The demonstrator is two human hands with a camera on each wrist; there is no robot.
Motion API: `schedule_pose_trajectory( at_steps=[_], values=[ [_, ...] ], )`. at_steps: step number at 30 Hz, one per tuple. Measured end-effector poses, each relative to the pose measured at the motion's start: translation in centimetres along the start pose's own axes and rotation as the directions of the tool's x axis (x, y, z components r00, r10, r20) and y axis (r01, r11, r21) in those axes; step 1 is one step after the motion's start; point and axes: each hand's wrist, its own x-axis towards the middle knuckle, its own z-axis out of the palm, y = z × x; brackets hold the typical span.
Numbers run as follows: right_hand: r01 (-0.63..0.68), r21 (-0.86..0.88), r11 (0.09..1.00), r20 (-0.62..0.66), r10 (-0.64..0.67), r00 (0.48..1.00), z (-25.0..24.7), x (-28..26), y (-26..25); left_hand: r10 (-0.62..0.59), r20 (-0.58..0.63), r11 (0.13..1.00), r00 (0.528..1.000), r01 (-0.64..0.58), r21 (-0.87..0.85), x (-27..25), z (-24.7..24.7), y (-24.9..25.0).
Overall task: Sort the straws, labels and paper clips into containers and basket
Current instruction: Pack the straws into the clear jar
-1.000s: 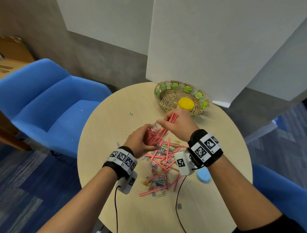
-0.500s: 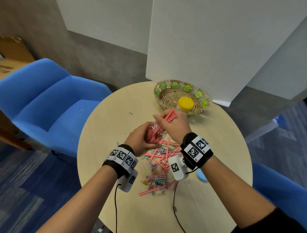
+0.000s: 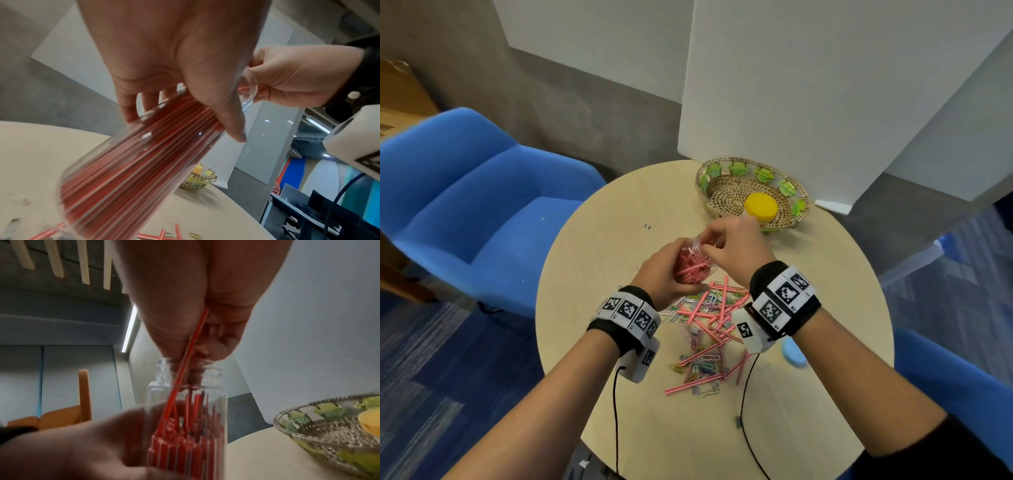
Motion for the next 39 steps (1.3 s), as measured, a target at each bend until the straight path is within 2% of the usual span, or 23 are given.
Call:
schedule_pose_trajectory(
  at_steps=[2,5,7,9,14,16,19,22,24,26,27,28,31,33,36,39],
  values=[
    [0.002,-0.055,0.998,-0.007,-0.002,1.0,-0.1,0.0,-0.2,-0.022,0.011,1.0,1.0,0.022,-0.018,-0.3,-0.1,-0.4],
    [-0.105,0.146,0.984,-0.01,0.107,0.994,-1.5,-0.4,-0.1,-0.041,0.008,0.999,0.999,0.041,-0.012,-0.6,-0.4,-0.7],
    [-0.184,0.299,0.936,0.094,0.163,0.982,-2.2,-0.8,-0.3,-0.037,-0.002,0.999,0.999,0.037,0.008,-0.8,-0.6,-0.8],
    [-0.199,0.347,0.917,0.14,0.159,0.977,-2.2,-1.0,-0.5,-0.032,-0.014,0.999,0.999,0.032,0.01,-0.8,-0.8,-0.8],
    [-0.13,0.268,0.955,0.086,0.111,0.99,-0.2,0.4,-1.0,-0.036,-0.008,0.999,0.999,0.036,-0.008,-0.6,-0.8,-0.8],
    [-0.12,0.379,0.917,0.026,0.119,0.993,0.4,1.2,-0.2,-0.09,-0.057,0.996,0.994,0.088,-0.035,-0.5,-1.4,-1.3],
    [-0.202,0.507,0.838,-0.053,0.265,0.963,2.3,2.1,2.7,-0.201,-0.201,0.979,0.959,0.191,-0.068,-0.8,-3.1,-3.4],
    [-0.35,0.371,0.86,0.06,0.354,0.933,6.3,2.5,5.9,-0.287,-0.312,0.958,0.906,0.263,-0.118,-1.5,-4.9,-6.0],
    [-0.409,0.136,0.902,0.179,0.384,0.906,9.5,2.8,7.6,-0.331,-0.345,0.943,0.879,0.293,-0.158,-1.9,-5.9,-7.6],
    [-0.435,-0.138,0.89,0.261,0.456,0.851,12.4,3.0,9.1,-0.362,-0.359,0.931,0.861,0.318,-0.177,-2.2,-6.6,-9.1],
    [-0.422,-0.232,0.876,0.268,0.475,0.838,13.5,3.1,9.6,-0.375,-0.357,0.926,0.855,0.327,-0.188,-2.4,-6.9,-9.6],
    [-0.381,-0.287,0.879,0.266,0.455,0.85,14.5,3.4,9.9,-0.386,-0.354,0.921,0.852,0.333,-0.204,-2.4,-7.1,-10.1],
    [-0.14,-0.321,0.937,0.324,0.247,0.913,16.5,4.9,9.4,-0.395,-0.333,0.915,0.856,0.333,-0.227,-2.4,-7.3,-11.1],
    [-0.012,-0.341,0.94,0.387,0.151,0.91,17.5,6.4,8.6,-0.384,-0.323,0.919,0.865,0.323,-0.226,-2.2,-7.1,-11.5],
    [0.161,-0.447,0.88,0.499,0.096,0.861,18.6,8.9,7.7,-0.37,-0.288,0.924,0.883,0.317,-0.213,-1.8,-6.7,-11.8],
    [0.366,-0.572,0.734,0.639,0.12,0.76,18.5,11.1,6.6,-0.367,-0.259,0.923,0.894,0.313,-0.225,-1.5,-6.4,-12.2]
  ],
)
